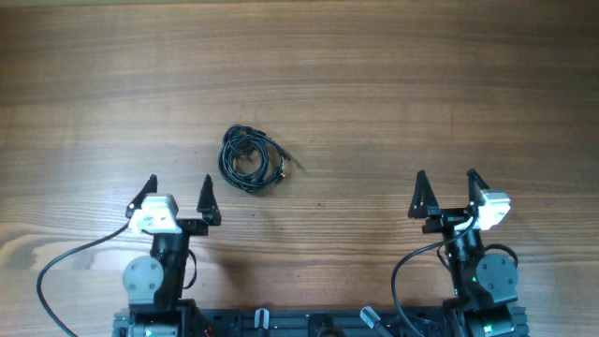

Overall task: Untangle cables
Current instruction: 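Move the left gripper forward over the black cable bundle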

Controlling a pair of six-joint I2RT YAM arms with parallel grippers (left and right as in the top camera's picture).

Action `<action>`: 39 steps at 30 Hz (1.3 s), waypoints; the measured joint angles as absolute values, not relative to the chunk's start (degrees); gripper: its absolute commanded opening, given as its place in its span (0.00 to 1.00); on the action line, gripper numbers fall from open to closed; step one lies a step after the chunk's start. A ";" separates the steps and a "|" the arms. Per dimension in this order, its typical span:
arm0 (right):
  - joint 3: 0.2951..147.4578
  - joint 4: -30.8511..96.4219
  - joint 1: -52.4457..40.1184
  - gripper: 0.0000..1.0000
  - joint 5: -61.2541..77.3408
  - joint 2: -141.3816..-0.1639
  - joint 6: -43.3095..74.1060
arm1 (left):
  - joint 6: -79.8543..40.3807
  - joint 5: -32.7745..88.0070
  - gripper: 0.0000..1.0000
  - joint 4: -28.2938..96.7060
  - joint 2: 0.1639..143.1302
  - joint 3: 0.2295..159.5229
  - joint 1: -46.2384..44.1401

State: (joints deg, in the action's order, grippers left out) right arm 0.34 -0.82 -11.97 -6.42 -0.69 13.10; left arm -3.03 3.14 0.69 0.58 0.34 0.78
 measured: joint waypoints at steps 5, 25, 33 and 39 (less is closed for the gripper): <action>0.34 -0.82 -11.97 0.99 -6.42 -0.80 13.10 | -3.16 3.53 1.00 -10.63 0.58 0.51 0.78; 0.34 -0.82 -11.97 1.00 -6.42 -1.13 13.10 | -6.61 9.37 1.00 59.55 54.52 71.66 0.82; 0.34 -0.82 -11.97 1.00 -6.42 -1.13 13.10 | -6.72 13.08 1.00 61.32 66.50 71.64 0.82; 0.34 -0.82 -11.97 1.00 -6.42 -1.13 13.10 | -9.34 13.41 1.00 61.32 71.50 71.64 0.82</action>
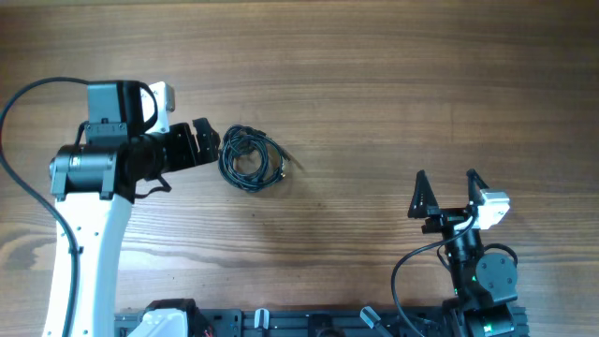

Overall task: Untangle cables
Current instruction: 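Move the left gripper forward over the black cable bundle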

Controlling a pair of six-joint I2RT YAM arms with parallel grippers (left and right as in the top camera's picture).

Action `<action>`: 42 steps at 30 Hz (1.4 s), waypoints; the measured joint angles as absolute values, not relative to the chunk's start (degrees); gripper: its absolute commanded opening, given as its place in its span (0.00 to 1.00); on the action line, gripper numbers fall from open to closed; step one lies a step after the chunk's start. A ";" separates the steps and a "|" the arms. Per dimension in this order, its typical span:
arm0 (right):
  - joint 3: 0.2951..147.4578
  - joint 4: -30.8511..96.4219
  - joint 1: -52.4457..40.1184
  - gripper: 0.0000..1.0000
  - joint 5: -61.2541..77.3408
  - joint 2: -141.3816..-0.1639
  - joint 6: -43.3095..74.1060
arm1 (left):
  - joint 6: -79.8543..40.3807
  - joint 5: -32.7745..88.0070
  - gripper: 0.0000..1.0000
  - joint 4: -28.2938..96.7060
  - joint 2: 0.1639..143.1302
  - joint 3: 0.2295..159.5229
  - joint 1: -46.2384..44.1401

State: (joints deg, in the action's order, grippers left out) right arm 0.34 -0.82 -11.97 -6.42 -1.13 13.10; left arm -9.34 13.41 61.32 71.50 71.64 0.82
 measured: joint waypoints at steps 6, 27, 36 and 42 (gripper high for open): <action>0.34 -0.82 -11.97 1.00 -6.42 -1.13 13.10 | -12.99 13.43 1.00 61.54 76.05 71.64 0.82; 0.34 -0.82 -11.97 1.00 -6.42 -1.13 13.10 | -17.26 11.40 1.00 61.39 83.72 69.58 0.82; 0.34 -0.80 -11.97 1.00 -6.42 -1.13 13.10 | -19.68 10.52 1.00 54.83 85.30 62.04 0.82; 0.34 -0.82 -11.97 1.00 -6.42 -1.13 13.10 | -21.39 10.52 1.00 50.28 85.30 57.69 0.82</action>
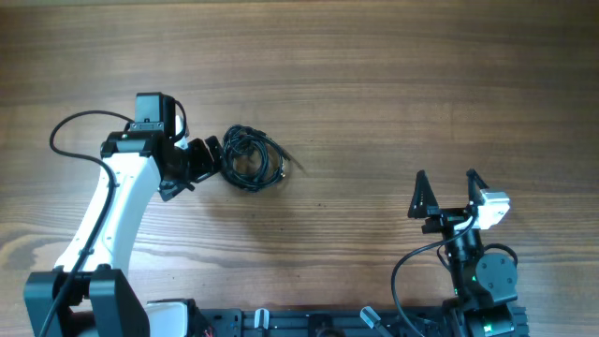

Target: Untangle cables

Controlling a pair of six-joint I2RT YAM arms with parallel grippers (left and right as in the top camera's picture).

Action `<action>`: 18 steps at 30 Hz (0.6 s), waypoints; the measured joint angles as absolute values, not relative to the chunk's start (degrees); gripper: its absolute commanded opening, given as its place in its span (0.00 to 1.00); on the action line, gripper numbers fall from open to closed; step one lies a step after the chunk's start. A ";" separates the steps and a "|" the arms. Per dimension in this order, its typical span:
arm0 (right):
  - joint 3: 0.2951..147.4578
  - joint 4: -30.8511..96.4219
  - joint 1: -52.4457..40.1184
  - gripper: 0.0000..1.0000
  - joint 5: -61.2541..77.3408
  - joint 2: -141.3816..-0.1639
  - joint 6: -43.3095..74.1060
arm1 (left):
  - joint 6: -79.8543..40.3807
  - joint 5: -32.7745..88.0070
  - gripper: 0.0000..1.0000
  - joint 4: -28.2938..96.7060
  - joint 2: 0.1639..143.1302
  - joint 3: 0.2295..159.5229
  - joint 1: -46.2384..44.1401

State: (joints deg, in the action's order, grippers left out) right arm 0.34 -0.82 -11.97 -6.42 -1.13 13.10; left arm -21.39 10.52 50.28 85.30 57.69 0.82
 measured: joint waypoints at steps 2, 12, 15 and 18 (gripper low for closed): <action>0.34 -0.84 -11.97 1.00 -6.42 -1.13 13.10 | -22.13 10.55 1.00 48.56 85.30 56.27 0.82; 0.34 -0.82 -11.97 1.00 -6.42 -1.13 13.10 | -23.51 10.55 1.00 46.85 87.55 55.44 0.82; 0.34 -0.82 -11.97 1.00 -6.42 -1.13 13.10 | -23.51 10.52 0.99 46.83 87.55 55.44 0.82; 0.34 -0.82 -11.97 1.00 -6.42 -1.13 13.10 | -23.53 10.55 1.00 46.83 87.55 55.44 0.82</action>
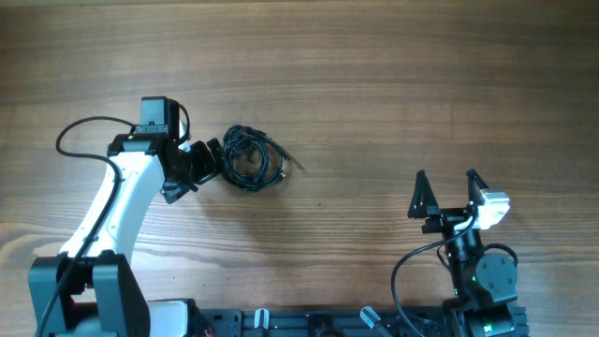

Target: Untangle cables

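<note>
A small black cable (247, 159) lies bundled in a tangled coil on the wooden table (374, 84), left of centre, with a plug end (284, 169) sticking out at its lower right. My left gripper (216, 161) reaches in from the left, its dark fingers right at the coil's left rim, apparently open and with nothing in them. My right gripper (447, 190) stands open at the front right, far from the cable, fingers pointing away from the base.
The left arm's white link (117, 201) slants across the front left of the table. The arm bases and a black rail (309, 323) line the front edge.
The left gripper has shifted slightly right and down, a little closer to the coil's left rim. The cable and the right arm have not moved.
Both grippers first stood open at the front, with the coil untouched. Then the left arm was stretched out, its gripper just left of the coil's top. Later it sat lower against the coil's left side, where it is now. The coil's shape has stayed the same.
</note>
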Controlling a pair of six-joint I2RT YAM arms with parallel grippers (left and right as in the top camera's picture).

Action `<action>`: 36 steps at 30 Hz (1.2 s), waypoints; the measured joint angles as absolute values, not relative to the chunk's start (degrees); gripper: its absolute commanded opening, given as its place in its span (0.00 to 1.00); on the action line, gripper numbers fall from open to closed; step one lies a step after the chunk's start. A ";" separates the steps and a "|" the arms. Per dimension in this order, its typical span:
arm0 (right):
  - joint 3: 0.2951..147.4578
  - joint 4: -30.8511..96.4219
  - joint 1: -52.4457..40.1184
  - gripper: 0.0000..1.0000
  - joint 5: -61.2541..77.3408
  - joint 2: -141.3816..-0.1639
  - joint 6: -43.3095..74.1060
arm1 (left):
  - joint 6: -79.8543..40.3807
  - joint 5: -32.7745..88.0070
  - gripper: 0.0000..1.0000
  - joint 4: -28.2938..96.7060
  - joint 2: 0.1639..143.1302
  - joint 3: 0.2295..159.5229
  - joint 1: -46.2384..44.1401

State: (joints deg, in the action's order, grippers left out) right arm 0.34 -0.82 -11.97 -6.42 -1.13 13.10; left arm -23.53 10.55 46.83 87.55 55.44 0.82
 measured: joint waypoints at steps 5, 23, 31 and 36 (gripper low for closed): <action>0.34 -0.82 -11.97 1.00 -6.42 -1.13 13.10 | -23.53 10.55 1.00 46.83 87.55 55.44 0.82; 0.34 -0.82 -11.97 1.00 -6.42 -1.13 13.10 | -23.53 10.55 1.00 44.05 87.55 55.35 0.82; 0.34 -0.82 -11.97 1.00 -6.44 -1.13 13.10 | -23.55 10.55 1.00 42.33 87.55 55.33 0.82; 0.34 -0.82 -11.97 1.00 -6.42 -1.13 13.10 | -23.83 10.52 0.75 41.43 87.55 55.33 0.82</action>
State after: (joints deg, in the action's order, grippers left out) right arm 0.34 -0.82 -11.97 -6.42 -1.13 13.10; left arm -23.83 10.52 41.43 87.55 55.33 0.82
